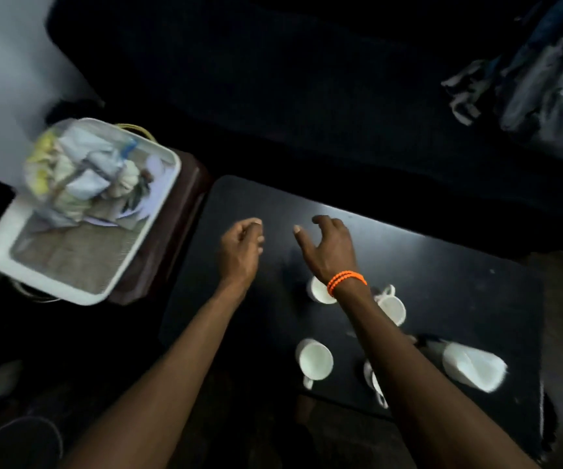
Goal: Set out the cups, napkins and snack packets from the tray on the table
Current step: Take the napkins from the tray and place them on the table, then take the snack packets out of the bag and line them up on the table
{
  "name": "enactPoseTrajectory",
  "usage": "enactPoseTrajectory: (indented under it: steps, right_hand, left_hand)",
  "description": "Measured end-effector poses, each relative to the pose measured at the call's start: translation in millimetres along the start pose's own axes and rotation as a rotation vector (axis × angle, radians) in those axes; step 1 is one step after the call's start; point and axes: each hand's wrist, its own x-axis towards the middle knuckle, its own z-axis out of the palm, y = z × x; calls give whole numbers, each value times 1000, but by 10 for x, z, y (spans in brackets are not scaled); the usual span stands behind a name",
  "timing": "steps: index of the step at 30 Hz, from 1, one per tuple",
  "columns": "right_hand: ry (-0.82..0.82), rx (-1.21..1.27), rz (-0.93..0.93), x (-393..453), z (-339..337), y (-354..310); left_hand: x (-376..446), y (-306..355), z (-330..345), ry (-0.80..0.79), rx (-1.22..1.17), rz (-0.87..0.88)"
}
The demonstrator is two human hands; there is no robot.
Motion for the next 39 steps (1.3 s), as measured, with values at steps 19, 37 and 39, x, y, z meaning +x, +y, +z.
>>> enactPoseTrajectory:
  steps: [19, 37, 39]
  right_hand:
    - [-419, 341, -64, 974, 2008, -2877]
    - [-621, 661, 296, 898, 2255, -3075]
    - [-620, 714, 376, 834, 2125, -3049]
  left_hand:
    - [1652, 513, -2980, 799, 117, -110]
    - [1720, 846, -3251, 333, -403, -5]
    - [1598, 888, -3143, 361, -263, 171]
